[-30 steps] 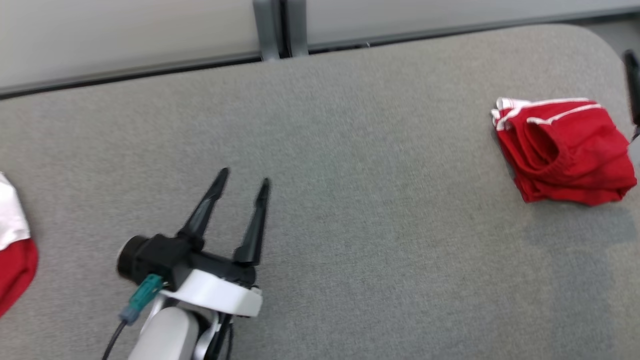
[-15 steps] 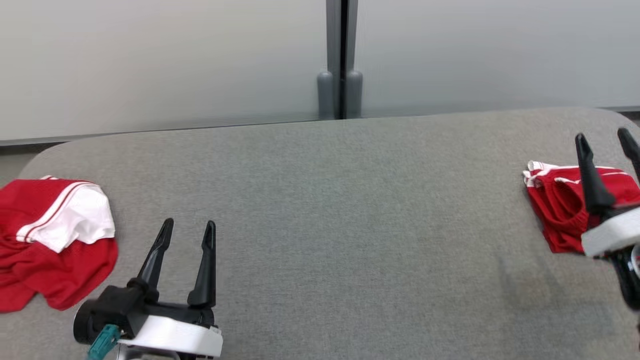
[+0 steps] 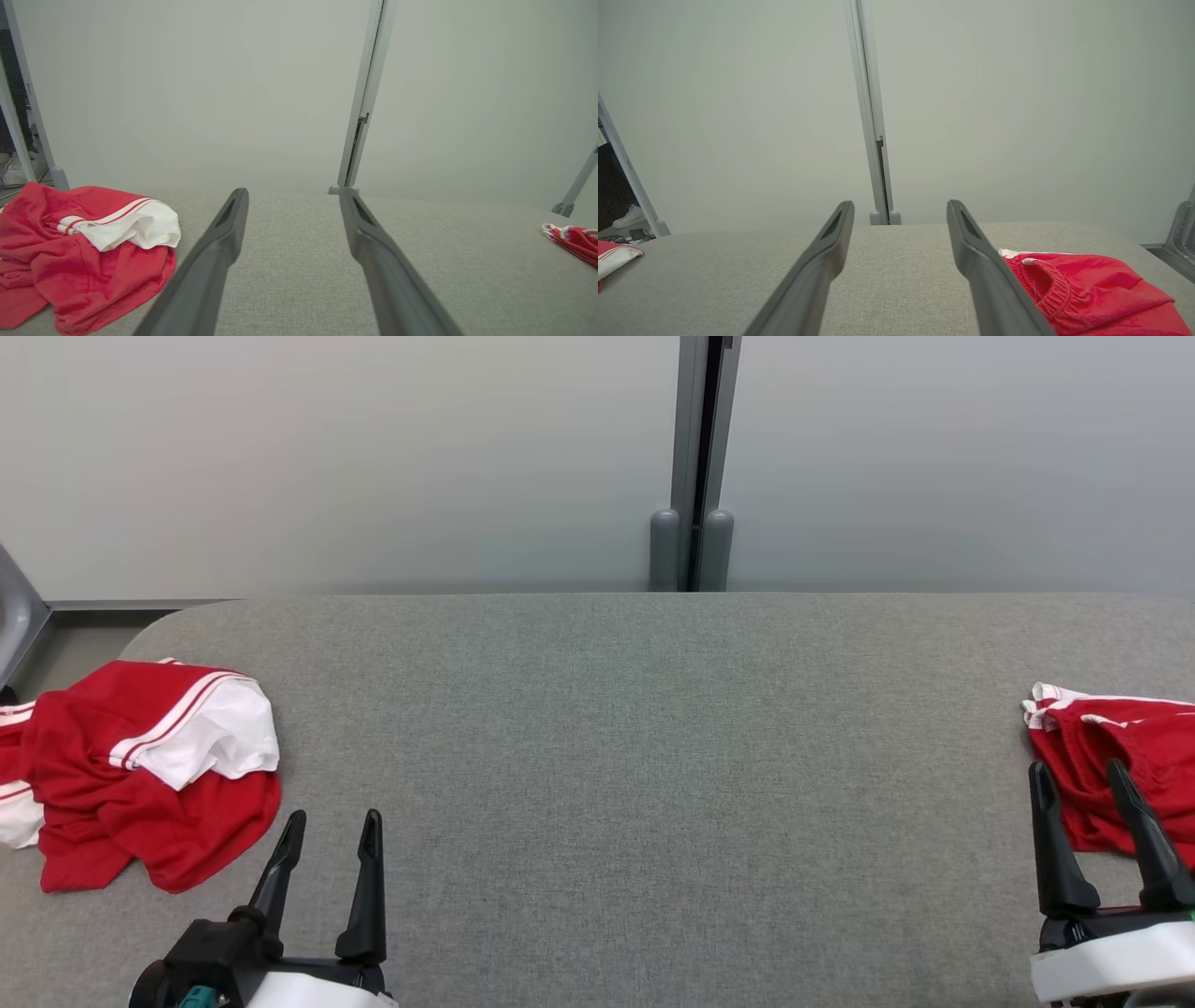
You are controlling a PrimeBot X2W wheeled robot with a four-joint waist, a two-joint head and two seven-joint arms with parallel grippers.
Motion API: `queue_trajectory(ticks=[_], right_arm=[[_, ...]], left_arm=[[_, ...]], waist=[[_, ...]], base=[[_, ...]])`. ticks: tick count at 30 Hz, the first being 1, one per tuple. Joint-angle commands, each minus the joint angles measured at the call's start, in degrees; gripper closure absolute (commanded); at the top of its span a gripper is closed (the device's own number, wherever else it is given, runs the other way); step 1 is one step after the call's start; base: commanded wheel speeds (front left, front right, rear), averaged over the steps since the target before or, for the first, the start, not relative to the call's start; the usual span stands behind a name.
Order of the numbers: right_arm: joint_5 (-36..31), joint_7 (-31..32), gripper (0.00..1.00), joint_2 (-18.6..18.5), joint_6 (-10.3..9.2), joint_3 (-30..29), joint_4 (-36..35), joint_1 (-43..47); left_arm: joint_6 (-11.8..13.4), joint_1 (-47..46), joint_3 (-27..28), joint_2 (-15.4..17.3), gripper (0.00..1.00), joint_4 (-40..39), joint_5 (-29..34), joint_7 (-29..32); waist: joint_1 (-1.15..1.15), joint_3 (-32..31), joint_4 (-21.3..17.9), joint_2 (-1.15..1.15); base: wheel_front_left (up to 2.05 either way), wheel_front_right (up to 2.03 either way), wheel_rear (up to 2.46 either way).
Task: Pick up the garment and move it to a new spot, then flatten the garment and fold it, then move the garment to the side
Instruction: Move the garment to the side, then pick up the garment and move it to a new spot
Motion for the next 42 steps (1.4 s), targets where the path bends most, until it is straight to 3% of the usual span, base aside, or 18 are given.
queue_trajectory(ticks=[1,25,42], right_arm=[[0.02,-0.25,0.00,-0.12,0.02,-0.34,-0.55,0.40],[0.87,-0.26,0.00,1.24,0.02,2.87,0.84,0.14],[0.31,-0.26,0.00,2.08,0.02,4.93,1.60,0.12]], left_arm=[[-0.29,0.13,0.35,0.04,0.00,0.12,0.39,-0.09],[-2.85,-0.20,2.31,-2.77,0.00,2.43,3.43,-0.09],[-2.24,-0.13,4.64,-2.28,0.00,3.32,4.77,-0.08]], waist=[[0.00,-0.08,-0.06,0.00],[0.00,-0.61,-0.70,0.00],[0.00,-1.17,12.41,0.00]], base=[[0.00,0.00,0.00],[0.00,0.00,0.00],[0.00,0.00,0.00]])
